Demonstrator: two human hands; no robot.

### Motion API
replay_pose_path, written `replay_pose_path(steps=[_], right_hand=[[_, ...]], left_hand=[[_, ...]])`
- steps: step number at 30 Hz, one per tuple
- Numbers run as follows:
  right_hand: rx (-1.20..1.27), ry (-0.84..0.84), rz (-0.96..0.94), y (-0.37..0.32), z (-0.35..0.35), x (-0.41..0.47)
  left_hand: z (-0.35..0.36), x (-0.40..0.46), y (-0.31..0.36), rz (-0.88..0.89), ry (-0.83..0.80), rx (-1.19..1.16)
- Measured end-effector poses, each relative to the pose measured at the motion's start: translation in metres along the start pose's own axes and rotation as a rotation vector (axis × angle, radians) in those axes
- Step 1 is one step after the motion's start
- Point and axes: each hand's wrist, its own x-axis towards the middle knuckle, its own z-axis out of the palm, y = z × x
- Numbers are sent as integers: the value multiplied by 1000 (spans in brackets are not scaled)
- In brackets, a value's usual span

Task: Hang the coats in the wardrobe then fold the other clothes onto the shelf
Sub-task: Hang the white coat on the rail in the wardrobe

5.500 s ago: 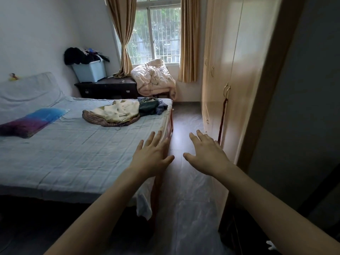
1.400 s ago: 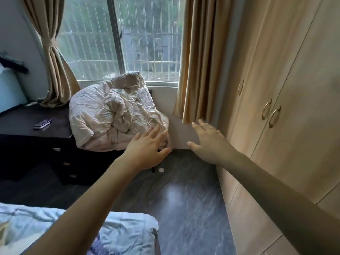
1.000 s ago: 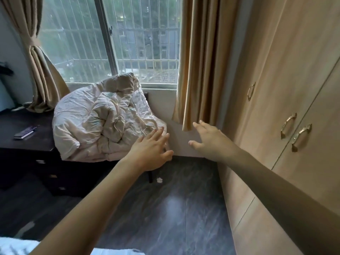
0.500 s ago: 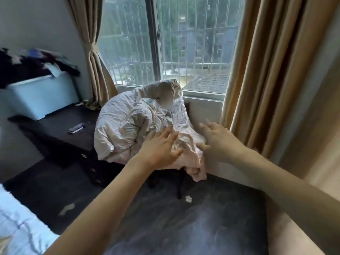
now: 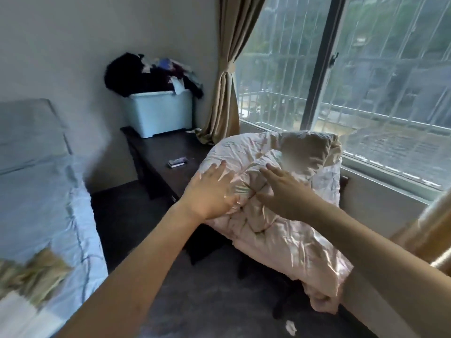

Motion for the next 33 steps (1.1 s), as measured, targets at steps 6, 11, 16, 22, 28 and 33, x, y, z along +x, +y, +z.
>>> replay_pose_path(steps=[6,11,16,22,28,33], right_hand=[[53,-67,-180,-39,25,95],[79,-92,-380,-98,50,156],[114,-156,-540,-156,86,204],[120,-246,-741,-209,115,264],[146,-275,-930,-252,122,337],[130,-307,-1077,-297,142,398]], left_hand=[[9,14,-73,-187,-15,-18],[16,-8,-146,-433,-5,17],[30,-31,-195,-635,-32,0],[43,-36,-246,-845,-44,-7],[41,-9,-299,-1019,-60,-11],[33,13,-335,-1154,-4,-24]])
